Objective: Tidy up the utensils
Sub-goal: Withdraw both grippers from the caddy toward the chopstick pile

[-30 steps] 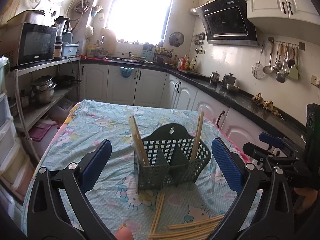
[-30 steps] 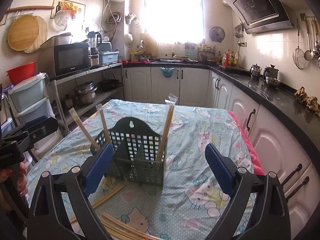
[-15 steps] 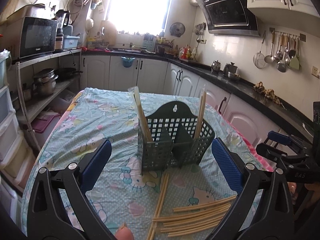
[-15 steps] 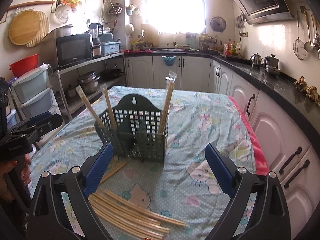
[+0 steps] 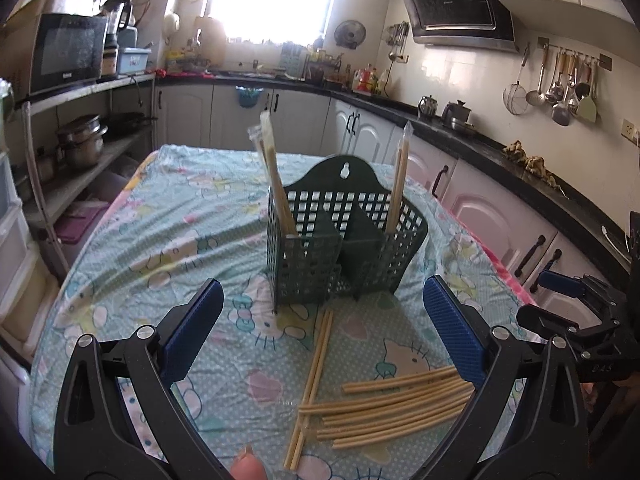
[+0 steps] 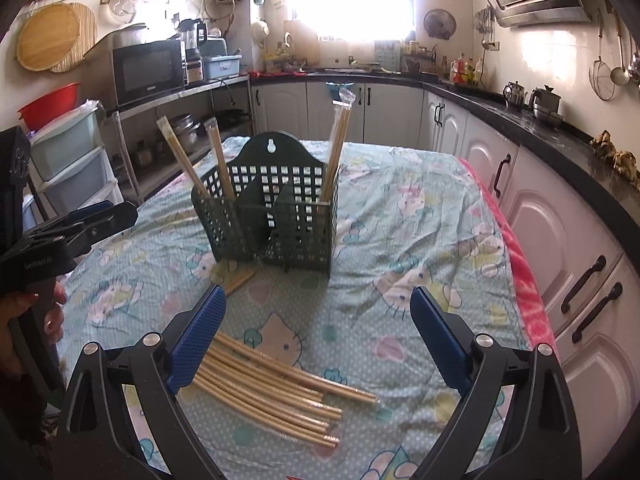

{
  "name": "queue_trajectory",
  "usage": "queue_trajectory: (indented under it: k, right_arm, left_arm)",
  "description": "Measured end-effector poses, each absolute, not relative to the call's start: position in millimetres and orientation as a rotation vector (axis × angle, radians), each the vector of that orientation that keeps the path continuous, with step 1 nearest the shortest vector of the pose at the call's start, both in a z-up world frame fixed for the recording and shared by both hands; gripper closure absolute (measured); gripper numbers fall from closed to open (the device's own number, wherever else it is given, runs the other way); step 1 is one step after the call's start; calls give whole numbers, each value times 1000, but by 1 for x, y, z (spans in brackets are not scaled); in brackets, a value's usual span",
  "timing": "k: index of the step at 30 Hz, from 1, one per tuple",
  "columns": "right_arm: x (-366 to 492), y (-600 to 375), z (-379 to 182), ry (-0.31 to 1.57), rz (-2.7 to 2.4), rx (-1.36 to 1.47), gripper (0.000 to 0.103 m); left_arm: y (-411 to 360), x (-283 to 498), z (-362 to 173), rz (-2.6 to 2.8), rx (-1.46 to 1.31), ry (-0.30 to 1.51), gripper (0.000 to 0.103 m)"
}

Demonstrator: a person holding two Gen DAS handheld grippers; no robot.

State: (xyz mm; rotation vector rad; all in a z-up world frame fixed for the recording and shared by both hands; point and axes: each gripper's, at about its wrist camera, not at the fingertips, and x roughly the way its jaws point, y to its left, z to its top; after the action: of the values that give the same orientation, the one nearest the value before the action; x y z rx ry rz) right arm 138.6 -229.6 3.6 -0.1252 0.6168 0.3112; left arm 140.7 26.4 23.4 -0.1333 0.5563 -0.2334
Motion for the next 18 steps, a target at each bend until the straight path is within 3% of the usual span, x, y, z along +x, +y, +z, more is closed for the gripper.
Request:
queue_trajectory:
  k: [9, 18]
  right_arm:
    - [136, -235, -20, 675, 292, -148, 12]
    - [131, -250, -45, 724, 245, -163, 13]
  left_arm:
    - [39, 142, -9, -252, -199, 668, 11]
    - [49, 141, -48, -288, -268, 793, 25]
